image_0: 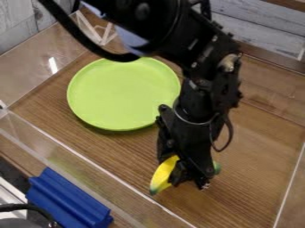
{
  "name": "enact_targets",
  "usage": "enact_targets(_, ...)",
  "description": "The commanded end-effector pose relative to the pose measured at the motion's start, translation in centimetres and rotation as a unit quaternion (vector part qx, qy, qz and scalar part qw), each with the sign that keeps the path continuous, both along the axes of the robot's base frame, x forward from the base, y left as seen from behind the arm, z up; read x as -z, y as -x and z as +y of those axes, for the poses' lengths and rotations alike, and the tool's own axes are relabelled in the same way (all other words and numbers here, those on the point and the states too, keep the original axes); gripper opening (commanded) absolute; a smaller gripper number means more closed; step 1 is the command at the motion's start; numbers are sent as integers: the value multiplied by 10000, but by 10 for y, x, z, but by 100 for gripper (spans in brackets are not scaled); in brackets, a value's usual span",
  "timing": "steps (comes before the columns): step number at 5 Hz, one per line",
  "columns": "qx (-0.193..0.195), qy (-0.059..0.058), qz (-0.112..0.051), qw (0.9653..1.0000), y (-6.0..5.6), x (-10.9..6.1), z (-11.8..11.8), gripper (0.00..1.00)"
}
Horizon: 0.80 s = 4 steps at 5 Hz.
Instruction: Put the banana in the green plate
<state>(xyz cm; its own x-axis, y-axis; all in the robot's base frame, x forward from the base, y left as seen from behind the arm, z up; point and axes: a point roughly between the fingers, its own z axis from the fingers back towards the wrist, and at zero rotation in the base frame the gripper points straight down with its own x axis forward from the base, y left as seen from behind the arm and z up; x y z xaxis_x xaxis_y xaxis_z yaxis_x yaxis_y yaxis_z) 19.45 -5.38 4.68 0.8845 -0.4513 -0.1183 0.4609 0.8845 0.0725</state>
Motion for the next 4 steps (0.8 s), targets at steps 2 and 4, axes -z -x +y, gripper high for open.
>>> enact_targets(2, -159, 84, -346, 9992, -8, -14, 2, 0)
enact_targets(4, -295, 76, -347, 9989, -7, -15, 4, 0)
